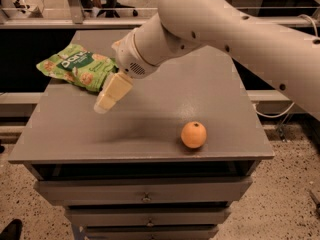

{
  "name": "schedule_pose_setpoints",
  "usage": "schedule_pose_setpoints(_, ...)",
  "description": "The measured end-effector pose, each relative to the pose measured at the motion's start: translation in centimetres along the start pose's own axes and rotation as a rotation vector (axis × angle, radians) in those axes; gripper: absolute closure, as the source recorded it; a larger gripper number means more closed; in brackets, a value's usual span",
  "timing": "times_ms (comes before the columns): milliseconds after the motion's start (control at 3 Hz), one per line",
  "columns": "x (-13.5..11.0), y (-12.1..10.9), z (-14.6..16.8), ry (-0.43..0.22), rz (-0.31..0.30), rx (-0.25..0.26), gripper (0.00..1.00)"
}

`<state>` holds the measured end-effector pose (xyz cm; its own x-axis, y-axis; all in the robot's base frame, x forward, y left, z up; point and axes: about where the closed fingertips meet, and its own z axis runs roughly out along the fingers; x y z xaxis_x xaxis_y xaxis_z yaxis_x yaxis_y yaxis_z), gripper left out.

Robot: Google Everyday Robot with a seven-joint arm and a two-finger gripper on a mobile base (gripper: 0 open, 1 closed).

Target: Pick green rice chip bag

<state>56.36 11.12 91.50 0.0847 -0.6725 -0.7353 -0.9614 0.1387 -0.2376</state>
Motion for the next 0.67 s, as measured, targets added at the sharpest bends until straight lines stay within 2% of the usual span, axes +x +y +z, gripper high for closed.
schedule_pose_setpoints(333, -0.1, -0.4, 0.0, -0.013, 0.002, 0.046, 0.0)
schedule_pose_setpoints(667, -0.5, -3.2, 0.4, -0.072, 0.028, 0.133, 0.0)
